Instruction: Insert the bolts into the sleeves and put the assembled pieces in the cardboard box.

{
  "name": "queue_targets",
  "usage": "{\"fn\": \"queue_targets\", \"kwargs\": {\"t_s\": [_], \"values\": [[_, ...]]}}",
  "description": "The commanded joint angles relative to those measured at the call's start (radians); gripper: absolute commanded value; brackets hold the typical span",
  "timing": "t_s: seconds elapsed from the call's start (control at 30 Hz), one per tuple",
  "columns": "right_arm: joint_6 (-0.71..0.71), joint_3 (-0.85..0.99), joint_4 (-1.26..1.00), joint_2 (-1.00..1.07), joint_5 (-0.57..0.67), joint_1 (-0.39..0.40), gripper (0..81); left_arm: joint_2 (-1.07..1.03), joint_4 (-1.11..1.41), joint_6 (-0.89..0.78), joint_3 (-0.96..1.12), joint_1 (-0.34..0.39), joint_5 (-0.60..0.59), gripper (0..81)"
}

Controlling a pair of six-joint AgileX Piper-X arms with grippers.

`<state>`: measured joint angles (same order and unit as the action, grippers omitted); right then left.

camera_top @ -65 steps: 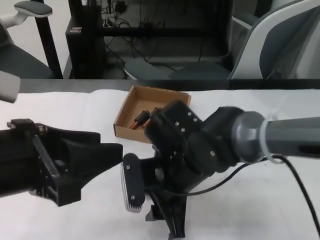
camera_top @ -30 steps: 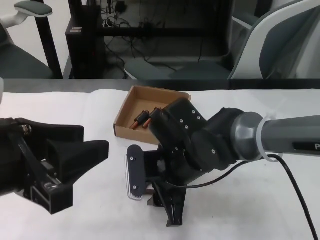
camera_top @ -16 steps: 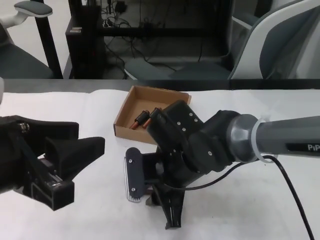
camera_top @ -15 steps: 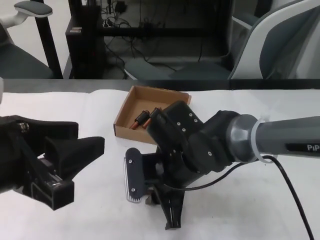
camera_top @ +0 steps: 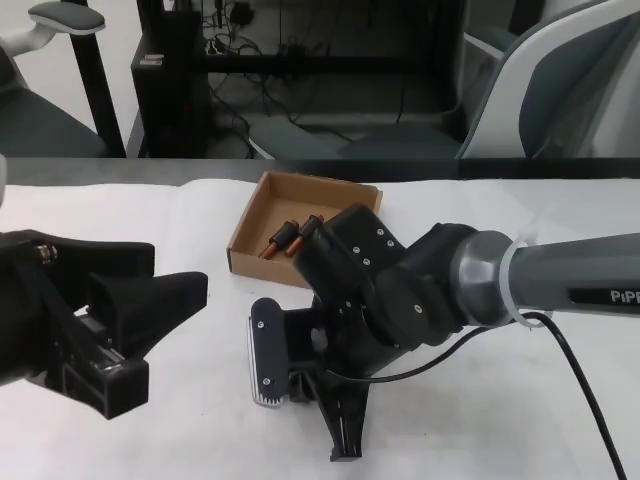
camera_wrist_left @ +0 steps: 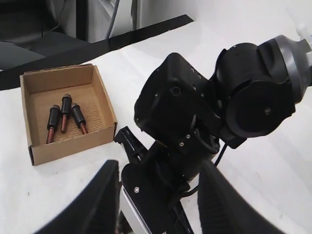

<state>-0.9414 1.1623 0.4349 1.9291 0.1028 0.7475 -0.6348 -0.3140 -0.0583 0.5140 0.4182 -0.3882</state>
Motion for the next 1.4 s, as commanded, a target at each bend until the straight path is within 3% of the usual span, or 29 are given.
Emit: {"fn": "queue_targets", "kwargs": {"t_s": [0.0, 0.17, 0.3, 0.87, 1.1, 1.37], "values": [[-0.008, 0.000, 0.003, 0.015, -0.014, -0.005, 12.7, 0.011, 0.004, 0.018, 0.002, 0.000, 0.007, 50.3], [-0.008, 0.010, 0.003, 0.015, -0.094, 0.002, 11.5, 0.011, 0.004, 0.022, 0.002, 0.000, 0.007, 50.3], [0.016, 0.038, 0.010, -0.001, -0.123, 0.010, 0.6, 0.011, 0.004, 0.022, 0.002, 0.000, 0.007, 50.3], [0.505, 0.055, 0.028, -0.335, -0.120, 0.042, 0.4, 0.011, 0.004, 0.021, 0.002, 0.000, -0.001, 50.3], [0.685, 0.055, 0.141, -0.492, -0.152, 0.042, 0.4, -0.001, 0.004, 0.018, 0.002, 0.000, -0.001, 50.3], [0.857, -0.037, 0.189, -0.678, -0.149, 0.042, 0.4, -0.136, -0.048, -0.024, 0.002, 0.003, -0.006, 41.0]]}}
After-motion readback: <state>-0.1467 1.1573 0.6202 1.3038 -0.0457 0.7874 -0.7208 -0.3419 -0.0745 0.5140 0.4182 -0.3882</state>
